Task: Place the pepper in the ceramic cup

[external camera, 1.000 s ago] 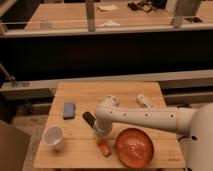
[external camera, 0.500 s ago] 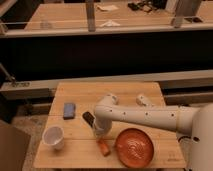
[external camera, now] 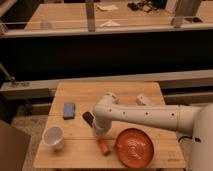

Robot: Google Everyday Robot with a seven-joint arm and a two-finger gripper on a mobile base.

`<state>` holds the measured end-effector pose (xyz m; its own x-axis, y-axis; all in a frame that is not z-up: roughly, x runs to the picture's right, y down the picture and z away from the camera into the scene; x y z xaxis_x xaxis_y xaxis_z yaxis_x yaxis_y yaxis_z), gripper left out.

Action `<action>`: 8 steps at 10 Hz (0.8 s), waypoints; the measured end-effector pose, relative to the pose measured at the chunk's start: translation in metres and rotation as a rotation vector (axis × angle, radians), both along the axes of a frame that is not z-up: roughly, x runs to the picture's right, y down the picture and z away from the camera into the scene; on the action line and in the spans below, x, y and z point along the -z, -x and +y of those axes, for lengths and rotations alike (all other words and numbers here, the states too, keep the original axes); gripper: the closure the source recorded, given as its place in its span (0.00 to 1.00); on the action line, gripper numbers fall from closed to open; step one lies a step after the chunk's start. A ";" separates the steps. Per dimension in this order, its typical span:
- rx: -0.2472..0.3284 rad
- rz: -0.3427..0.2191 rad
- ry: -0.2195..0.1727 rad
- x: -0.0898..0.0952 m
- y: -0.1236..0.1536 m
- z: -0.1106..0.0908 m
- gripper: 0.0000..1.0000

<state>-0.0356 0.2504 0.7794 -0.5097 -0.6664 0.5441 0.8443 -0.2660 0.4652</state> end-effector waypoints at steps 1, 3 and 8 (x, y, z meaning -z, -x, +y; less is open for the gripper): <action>0.003 0.000 -0.005 0.001 0.000 -0.002 1.00; 0.008 0.000 -0.018 0.004 0.001 -0.007 1.00; 0.016 0.007 -0.048 0.013 0.000 -0.022 1.00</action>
